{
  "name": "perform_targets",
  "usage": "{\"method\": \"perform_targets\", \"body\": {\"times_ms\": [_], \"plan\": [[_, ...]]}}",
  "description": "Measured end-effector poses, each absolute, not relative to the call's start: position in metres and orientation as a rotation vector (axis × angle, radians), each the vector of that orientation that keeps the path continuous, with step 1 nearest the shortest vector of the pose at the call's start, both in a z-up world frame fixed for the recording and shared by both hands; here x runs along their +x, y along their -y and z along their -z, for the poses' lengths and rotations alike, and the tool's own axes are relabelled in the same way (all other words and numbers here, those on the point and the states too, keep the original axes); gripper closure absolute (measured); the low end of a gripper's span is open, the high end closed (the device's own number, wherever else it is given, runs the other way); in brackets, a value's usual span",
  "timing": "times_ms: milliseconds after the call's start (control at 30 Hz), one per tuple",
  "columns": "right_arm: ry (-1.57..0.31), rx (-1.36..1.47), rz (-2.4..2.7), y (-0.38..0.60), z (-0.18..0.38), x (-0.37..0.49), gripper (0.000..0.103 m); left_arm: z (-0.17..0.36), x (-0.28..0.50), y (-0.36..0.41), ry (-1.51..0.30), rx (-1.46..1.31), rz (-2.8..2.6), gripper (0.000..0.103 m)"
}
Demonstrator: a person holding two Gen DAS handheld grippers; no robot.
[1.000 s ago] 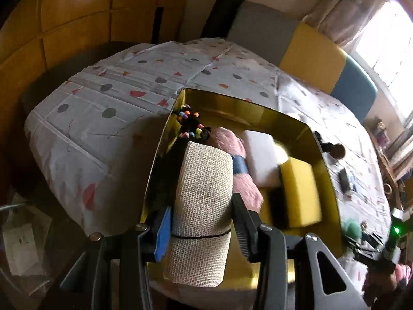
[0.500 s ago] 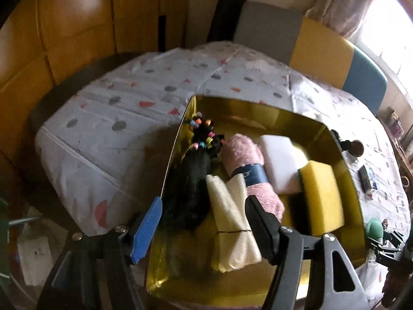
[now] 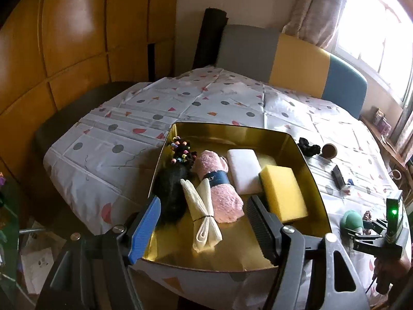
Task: Organize soft objects
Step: 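Carry the green silicone bottle into the tray and open the right tool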
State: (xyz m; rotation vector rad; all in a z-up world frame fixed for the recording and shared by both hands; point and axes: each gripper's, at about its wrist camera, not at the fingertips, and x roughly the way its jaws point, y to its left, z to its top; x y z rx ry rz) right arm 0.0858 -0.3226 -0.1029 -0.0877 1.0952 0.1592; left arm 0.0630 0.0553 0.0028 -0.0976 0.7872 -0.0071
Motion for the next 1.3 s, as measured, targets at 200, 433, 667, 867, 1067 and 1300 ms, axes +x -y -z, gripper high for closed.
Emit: {"method": "perform_targets", "body": {"times_ms": [200, 433, 667, 867, 1067, 1300], "plan": [[-1.084, -0.100, -0.152, 0.319, 0.102, 0.083, 0.041, -0.007, 0.055, -0.051, -0.772, -0.087, 0.017, 0.033], [-1.093, -0.059, -0.123, 0.322, 0.099, 0.088, 0.043, -0.007, 0.051, -0.054, -0.764, -0.085, 0.022, 0.033], [-0.976, 0.002, -0.099, 0.313, 0.056, 0.088, 0.044, 0.001, 0.050, -0.069, -0.778, -0.115, 0.005, 0.033], [-0.901, -0.005, -0.211, 0.268, 0.013, 0.087, 0.043, 0.007, 0.049, -0.089, -0.791, -0.148, -0.038, 0.033], [-0.917, -0.069, -0.413, 0.180, -0.001, 0.093, 0.043, 0.007, 0.046, -0.101, -0.785, -0.156, -0.064, 0.033], [-1.035, -0.259, -0.563, 0.084, 0.025, 0.107, 0.043, 0.003, 0.042, -0.110, -0.765, -0.159, -0.072, 0.033]]}}
